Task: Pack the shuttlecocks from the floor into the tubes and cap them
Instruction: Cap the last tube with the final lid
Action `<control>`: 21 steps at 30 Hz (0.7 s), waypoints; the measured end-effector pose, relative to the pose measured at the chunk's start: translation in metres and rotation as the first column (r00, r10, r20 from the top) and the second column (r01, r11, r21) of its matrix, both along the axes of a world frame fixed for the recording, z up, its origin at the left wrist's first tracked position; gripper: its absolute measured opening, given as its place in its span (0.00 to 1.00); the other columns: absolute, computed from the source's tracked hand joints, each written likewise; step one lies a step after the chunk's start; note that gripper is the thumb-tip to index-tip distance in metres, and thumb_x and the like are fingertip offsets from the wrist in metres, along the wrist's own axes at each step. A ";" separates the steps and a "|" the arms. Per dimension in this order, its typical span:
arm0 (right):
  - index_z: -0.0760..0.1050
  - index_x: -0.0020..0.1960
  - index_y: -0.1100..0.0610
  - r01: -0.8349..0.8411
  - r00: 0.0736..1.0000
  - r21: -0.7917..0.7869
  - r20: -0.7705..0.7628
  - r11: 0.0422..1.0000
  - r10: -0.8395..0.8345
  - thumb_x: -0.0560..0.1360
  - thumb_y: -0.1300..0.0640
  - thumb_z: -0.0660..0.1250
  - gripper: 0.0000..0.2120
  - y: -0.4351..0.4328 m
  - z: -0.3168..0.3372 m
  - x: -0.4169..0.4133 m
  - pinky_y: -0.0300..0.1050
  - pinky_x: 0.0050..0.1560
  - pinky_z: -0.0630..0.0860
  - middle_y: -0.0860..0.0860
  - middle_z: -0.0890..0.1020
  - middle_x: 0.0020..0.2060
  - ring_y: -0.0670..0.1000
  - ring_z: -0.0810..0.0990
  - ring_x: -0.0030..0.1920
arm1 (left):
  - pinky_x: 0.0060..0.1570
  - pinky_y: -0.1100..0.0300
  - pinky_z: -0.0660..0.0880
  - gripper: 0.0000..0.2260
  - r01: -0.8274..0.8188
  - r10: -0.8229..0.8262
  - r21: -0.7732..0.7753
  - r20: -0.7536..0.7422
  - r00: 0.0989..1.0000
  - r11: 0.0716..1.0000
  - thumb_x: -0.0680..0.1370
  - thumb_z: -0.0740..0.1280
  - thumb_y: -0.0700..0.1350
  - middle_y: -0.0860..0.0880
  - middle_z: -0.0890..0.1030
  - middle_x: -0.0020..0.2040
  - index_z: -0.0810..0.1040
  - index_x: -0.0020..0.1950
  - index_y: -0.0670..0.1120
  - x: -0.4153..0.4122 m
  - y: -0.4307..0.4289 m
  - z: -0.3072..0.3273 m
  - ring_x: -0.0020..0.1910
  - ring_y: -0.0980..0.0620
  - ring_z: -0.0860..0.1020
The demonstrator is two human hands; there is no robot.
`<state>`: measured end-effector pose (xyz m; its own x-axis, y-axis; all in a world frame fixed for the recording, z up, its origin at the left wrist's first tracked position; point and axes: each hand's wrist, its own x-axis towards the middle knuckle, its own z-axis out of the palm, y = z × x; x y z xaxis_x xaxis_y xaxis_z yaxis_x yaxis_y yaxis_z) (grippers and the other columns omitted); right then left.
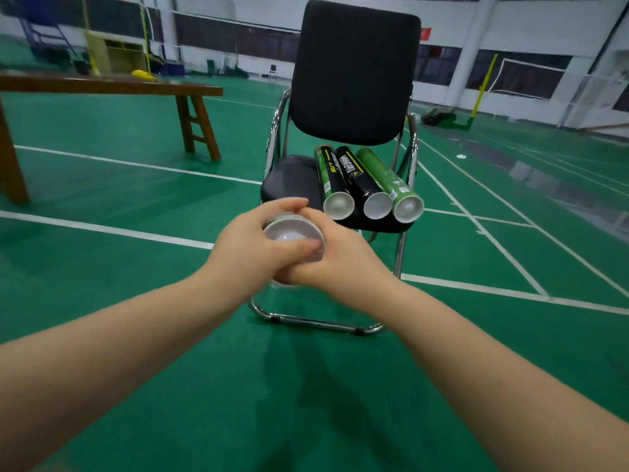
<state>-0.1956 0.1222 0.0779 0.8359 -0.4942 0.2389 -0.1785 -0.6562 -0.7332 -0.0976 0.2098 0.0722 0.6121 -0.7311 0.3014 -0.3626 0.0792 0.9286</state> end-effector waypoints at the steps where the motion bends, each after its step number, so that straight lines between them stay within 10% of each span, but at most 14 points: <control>1: 0.68 0.65 0.42 0.010 0.999 0.019 0.036 1.000 -0.011 0.63 0.53 0.76 0.33 -0.001 0.002 0.004 0.36 0.50 0.74 0.42 0.79 0.49 0.44 0.78 0.50 | 0.52 0.58 0.76 0.19 -0.034 0.035 -0.015 0.043 0.998 0.999 0.67 0.75 0.42 0.55 0.81 0.48 0.76 0.51 0.62 0.003 -0.003 0.004 0.46 0.56 0.79; 5: 0.69 0.65 0.42 0.027 0.989 0.013 0.143 1.000 -0.028 0.63 0.52 0.76 0.32 -0.013 0.017 0.016 0.25 0.45 0.71 0.37 0.78 0.45 0.39 0.77 0.46 | 0.52 0.57 0.76 0.17 -0.092 0.097 -0.040 0.174 0.980 0.995 0.66 0.75 0.48 0.57 0.80 0.48 0.76 0.50 0.63 0.014 -0.014 0.021 0.49 0.56 0.78; 10: 0.72 0.61 0.44 -0.009 0.970 0.001 0.242 1.000 0.008 0.59 0.48 0.75 0.31 -0.029 0.032 0.021 0.44 0.53 0.78 0.42 0.81 0.51 0.43 0.79 0.52 | 0.45 0.67 0.74 0.18 -0.075 0.086 -0.047 0.317 0.945 0.996 0.66 0.73 0.51 0.60 0.79 0.48 0.76 0.54 0.60 0.022 -0.022 0.048 0.46 0.63 0.76; 15: 0.69 0.64 0.43 0.011 0.939 -0.078 0.344 0.997 0.017 0.63 0.56 0.76 0.33 -0.051 0.055 0.032 0.42 0.53 0.77 0.41 0.80 0.50 0.44 0.79 0.51 | 0.46 0.71 0.71 0.22 -0.055 0.130 -0.193 0.402 0.906 0.980 0.66 0.74 0.50 0.60 0.78 0.51 0.75 0.58 0.61 0.035 -0.047 0.065 0.49 0.64 0.76; 21: 0.66 0.69 0.46 0.102 0.949 -0.244 0.315 0.964 -0.021 0.64 0.54 0.75 0.35 -0.106 0.029 0.070 0.46 0.62 0.72 0.45 0.75 0.63 0.47 0.73 0.62 | 0.60 0.57 0.72 0.27 0.042 0.071 -0.264 0.404 0.912 0.964 0.64 0.76 0.43 0.60 0.75 0.57 0.73 0.59 0.60 0.074 -0.111 0.032 0.56 0.61 0.74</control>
<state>-0.1254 0.0160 0.1065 0.6712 -0.4307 0.6033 -0.0171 -0.8226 -0.5683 -0.0238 0.0991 0.1037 0.4046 -0.5832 0.7043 -0.7061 0.2902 0.6459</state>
